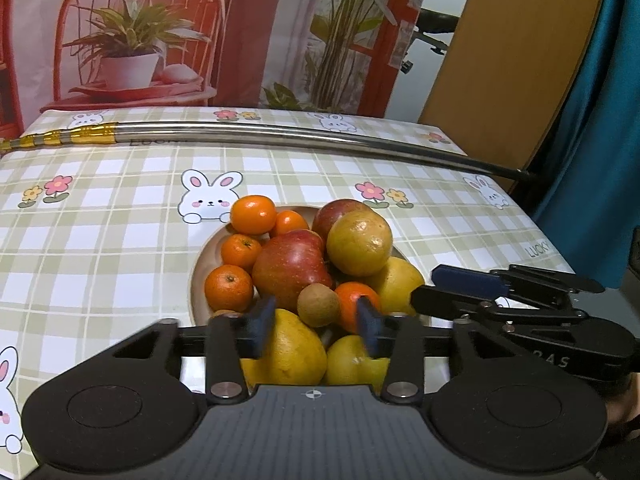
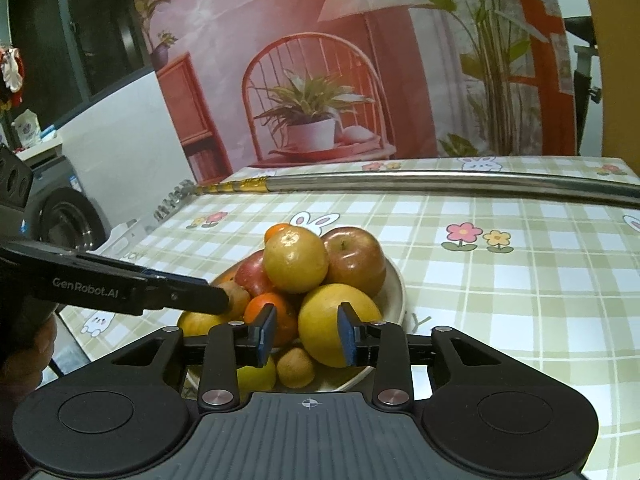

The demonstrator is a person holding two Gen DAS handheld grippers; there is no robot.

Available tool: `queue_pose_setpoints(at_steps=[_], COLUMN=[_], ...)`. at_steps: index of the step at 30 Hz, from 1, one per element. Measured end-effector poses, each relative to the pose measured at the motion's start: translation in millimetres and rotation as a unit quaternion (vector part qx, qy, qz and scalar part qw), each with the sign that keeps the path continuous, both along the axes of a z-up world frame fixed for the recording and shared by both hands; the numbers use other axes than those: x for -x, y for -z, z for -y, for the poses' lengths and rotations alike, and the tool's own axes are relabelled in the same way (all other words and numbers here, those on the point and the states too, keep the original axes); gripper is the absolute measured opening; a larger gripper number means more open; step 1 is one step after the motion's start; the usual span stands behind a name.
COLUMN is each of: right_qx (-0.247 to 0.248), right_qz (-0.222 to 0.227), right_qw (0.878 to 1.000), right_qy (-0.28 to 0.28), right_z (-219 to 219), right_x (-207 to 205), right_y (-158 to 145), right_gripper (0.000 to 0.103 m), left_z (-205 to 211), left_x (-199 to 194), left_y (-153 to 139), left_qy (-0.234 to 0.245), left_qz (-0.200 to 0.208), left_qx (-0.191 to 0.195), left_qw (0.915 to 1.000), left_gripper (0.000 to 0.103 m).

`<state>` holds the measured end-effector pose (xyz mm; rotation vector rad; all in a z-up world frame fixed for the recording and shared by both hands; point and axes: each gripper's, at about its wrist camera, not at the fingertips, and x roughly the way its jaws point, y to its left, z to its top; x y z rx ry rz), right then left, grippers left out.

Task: Organize fruits

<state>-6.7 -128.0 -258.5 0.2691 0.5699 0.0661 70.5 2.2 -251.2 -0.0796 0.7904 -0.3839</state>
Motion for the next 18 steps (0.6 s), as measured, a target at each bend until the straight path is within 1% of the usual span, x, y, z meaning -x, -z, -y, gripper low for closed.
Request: queue_pose_setpoints(at_steps=[2,3,4,5,6,7,8,9,10,11,12,13,14,15,18], right_qx=[0.003,0.005,0.010,0.015,0.023,0.032,0.039,0.044,0.048,0.050,0.051,0.050,0.047,0.045,0.044], right_qz=[0.003,0.005,0.008,0.011,0.015,0.020,0.026,0.030,0.035,0.039,0.044,0.048,0.054,0.061,0.069], right_qw=[1.000,1.000,1.000,1.000,0.999,0.999,0.998,0.998,0.998,0.997,0.997,0.996,0.995,0.995,0.993], right_qy=[0.006,0.008,0.011,0.013,0.017,0.023,0.029,0.032,0.037,0.043,0.049,0.056,0.062,0.068,0.090], right_z=[1,2,2,2,3,3,5,7,10,13,16,21,25,29,40], right_x=[0,0,1,1,1,1,0,0,-2,-3,-4,-5,-7,-8,-14], right_y=[-2,-3,-5,-6,-9,-12,-17,-21,-27,-33,-39,-48,-55,-63,-91], right_gripper=[0.035,0.036,0.038,0.045,0.049,0.056,0.059,0.061,0.066,0.075,0.081,0.093,0.100,0.103,0.103], left_z=[-5,-6,-8,-11,-13,-16,-19,-22,-24,-27,-29,-32,-33,-35,-38], left_x=[0,1,1,1,1,1,0,-1,-2,-2,-2,-3,-3,-4,-4], left_y=[-3,-6,-9,-14,-19,-24,-31,-37,-44,-52,-60,-67,-76,-84,-106], left_qy=[-0.004,-0.008,-0.014,-0.022,-0.030,-0.036,-0.045,-0.053,-0.061,-0.068,-0.073,-0.078,-0.083,-0.085,-0.088], left_qz=[0.008,0.013,0.021,0.030,0.038,0.045,0.053,0.057,0.063,0.071,0.078,0.084,0.091,0.097,0.117], left_qx=[0.010,0.012,0.012,0.010,0.009,0.008,0.005,0.002,-0.001,-0.005,-0.007,-0.011,-0.018,-0.024,-0.033], left_qw=[0.9999,0.9998,0.9996,0.9993,0.9988,0.9983,0.9976,0.9969,0.9961,0.9952,0.9942,0.9934,0.9922,0.9913,0.9886], left_gripper=[0.056,0.063,0.071,0.075,0.080,0.087,0.090,0.094,0.094,0.094,0.095,0.097,0.098,0.099,0.099])
